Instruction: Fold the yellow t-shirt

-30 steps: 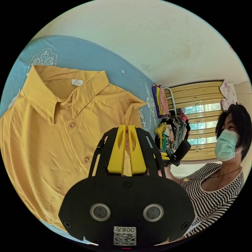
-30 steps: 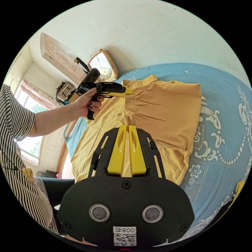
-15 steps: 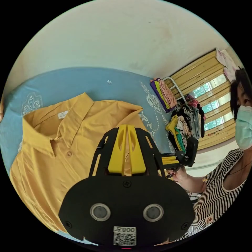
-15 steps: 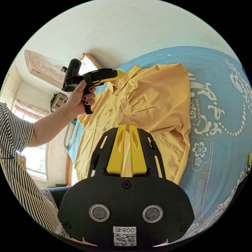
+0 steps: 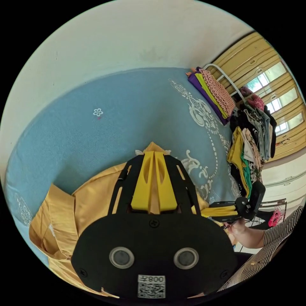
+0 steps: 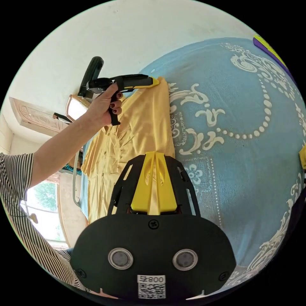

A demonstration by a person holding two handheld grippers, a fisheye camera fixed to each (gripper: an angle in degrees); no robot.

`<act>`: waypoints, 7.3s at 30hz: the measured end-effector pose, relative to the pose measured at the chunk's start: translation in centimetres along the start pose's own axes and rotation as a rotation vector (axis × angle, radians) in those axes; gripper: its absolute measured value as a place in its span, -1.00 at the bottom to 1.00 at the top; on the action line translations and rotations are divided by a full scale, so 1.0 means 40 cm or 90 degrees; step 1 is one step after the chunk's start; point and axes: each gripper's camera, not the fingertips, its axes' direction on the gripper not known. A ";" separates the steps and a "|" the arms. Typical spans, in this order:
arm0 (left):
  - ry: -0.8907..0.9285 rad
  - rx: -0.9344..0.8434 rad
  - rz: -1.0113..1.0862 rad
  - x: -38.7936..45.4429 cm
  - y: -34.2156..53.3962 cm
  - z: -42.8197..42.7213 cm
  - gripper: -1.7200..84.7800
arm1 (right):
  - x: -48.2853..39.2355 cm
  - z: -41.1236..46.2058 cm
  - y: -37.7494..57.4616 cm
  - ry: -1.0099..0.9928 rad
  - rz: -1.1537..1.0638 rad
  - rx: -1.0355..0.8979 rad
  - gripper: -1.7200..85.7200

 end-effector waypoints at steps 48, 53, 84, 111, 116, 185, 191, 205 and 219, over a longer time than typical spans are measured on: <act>0.097 0.055 -0.150 -0.140 0.676 -0.124 -0.95 | -0.295 0.281 -0.121 0.175 -0.091 -0.118 -0.95; 0.103 0.077 -0.177 -0.190 0.774 -0.183 -0.95 | -0.353 0.281 -0.144 0.200 -0.094 -0.092 -0.95; 0.080 0.148 -0.227 -0.426 1.124 -0.358 -0.95 | -0.671 0.824 -0.730 0.365 -0.438 -0.203 -0.97; -0.031 0.374 -0.565 -0.523 1.809 -0.607 -0.84 | -0.703 1.040 -0.534 0.211 -0.461 -0.117 -0.97; -0.123 0.442 -0.765 -0.565 2.109 -0.701 -0.70 | -0.834 1.196 -0.471 0.037 -0.532 -0.200 -0.96; -0.288 0.123 -0.234 -0.136 1.791 -0.221 -0.88 | -0.508 1.331 -0.530 -0.111 -0.334 -0.263 -0.95; -0.243 0.127 -0.228 -0.155 1.797 -0.226 -0.81 | -0.449 1.339 -0.526 -0.054 -0.295 -0.271 -0.94; -0.195 0.281 -0.362 -0.266 1.911 -0.386 -0.83 | -0.761 1.422 -0.511 -0.049 -0.488 -0.259 -0.96; -0.245 0.205 -0.405 -0.346 1.863 -0.370 -0.93 | -0.875 1.517 -0.504 0.020 -0.508 -0.259 -0.96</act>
